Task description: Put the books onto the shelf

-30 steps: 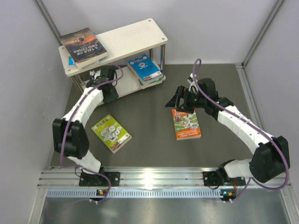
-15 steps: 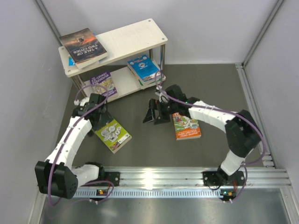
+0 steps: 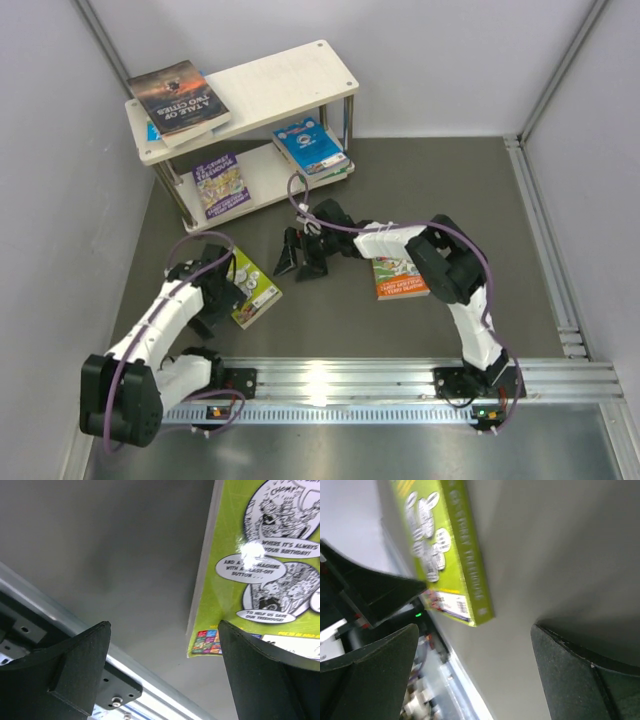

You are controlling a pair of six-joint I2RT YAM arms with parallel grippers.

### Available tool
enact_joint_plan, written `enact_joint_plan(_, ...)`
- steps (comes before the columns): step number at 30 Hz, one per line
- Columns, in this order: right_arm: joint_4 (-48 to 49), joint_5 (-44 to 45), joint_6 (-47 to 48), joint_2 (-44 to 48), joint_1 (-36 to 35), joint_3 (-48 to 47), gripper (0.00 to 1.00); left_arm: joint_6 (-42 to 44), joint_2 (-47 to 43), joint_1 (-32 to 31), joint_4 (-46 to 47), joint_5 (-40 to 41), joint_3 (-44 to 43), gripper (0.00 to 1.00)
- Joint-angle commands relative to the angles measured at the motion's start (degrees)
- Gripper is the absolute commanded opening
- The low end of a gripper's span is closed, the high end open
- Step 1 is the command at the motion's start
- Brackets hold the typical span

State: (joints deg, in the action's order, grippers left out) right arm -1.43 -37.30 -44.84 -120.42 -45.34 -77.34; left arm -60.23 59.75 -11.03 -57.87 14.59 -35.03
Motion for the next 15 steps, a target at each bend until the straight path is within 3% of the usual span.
enact_joint_plan(1,7.2,0.2,-3.5,-3.7,-3.1,-2.5,0.95,-3.1,1.1,-0.4,6.4,1.1,1.2,0.93)
enact_joint_plan(10,14.9,-0.7,-11.5,-8.2,-8.3,-2.1,0.95,-2.5,15.0,-1.1,19.1,-4.6,3.9,0.91)
enact_joint_plan(13,20.0,-2.1,-15.3,-8.7,-9.8,-0.5,0.94,-0.9,16.4,-1.1,23.2,-7.4,4.6,0.62)
enact_joint_plan(14,20.8,-2.2,-16.0,-8.5,-9.9,0.3,0.94,-0.7,16.4,-1.1,25.2,-8.2,5.0,0.47)
enact_joint_plan(15,21.4,-2.5,-16.5,-8.1,-10.2,0.8,0.94,-0.4,16.4,-1.1,26.1,-8.9,5.3,0.19)
